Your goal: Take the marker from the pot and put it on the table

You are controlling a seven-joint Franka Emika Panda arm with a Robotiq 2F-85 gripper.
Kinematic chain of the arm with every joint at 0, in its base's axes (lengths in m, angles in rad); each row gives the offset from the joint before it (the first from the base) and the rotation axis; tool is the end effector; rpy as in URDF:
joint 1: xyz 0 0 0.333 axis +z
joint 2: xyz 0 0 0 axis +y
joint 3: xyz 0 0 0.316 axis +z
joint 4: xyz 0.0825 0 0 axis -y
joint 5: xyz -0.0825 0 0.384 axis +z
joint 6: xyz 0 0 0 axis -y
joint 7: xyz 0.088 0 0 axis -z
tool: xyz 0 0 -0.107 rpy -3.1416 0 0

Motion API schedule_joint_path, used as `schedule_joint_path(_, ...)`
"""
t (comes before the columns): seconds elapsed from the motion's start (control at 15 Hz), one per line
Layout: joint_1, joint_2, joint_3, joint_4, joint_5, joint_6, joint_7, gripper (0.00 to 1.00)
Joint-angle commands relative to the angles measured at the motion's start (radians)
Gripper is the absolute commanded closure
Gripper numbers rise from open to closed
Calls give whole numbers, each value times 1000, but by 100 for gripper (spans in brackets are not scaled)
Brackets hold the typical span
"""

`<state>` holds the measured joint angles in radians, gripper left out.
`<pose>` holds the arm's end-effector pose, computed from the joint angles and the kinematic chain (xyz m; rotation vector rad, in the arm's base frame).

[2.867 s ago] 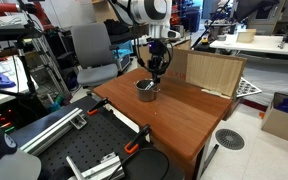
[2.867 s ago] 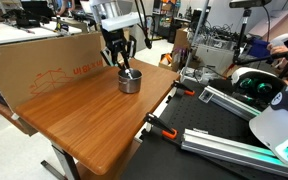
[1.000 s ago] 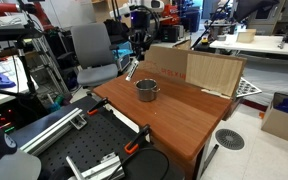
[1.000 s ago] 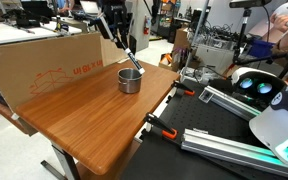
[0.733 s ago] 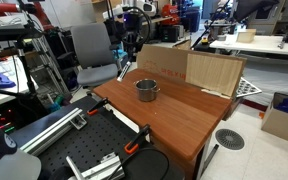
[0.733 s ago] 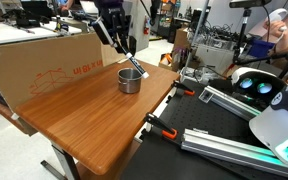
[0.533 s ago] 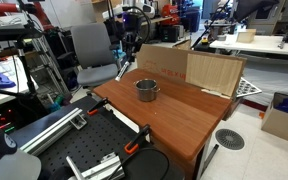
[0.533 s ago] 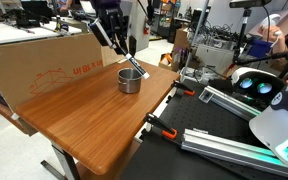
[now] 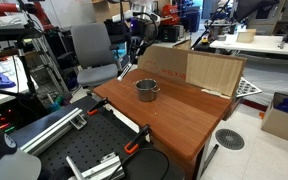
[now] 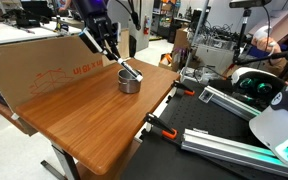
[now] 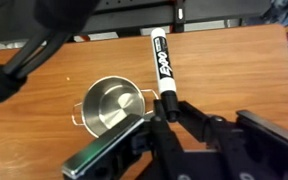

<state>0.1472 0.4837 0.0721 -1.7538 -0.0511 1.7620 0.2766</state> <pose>0.5893 0.1239 0.2670 2.9358 -0.0523 -0.6830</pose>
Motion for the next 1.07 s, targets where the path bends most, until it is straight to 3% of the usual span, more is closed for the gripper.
schedule_joint_path(0.0,12,109,-5,146,14,-114,-15,94)
schedule_joint_path(0.4,31,263,-17,305,4,-169,2,94)
schedule_joint_path(1.0,94,434,-43,439,-66,-163,13,94)
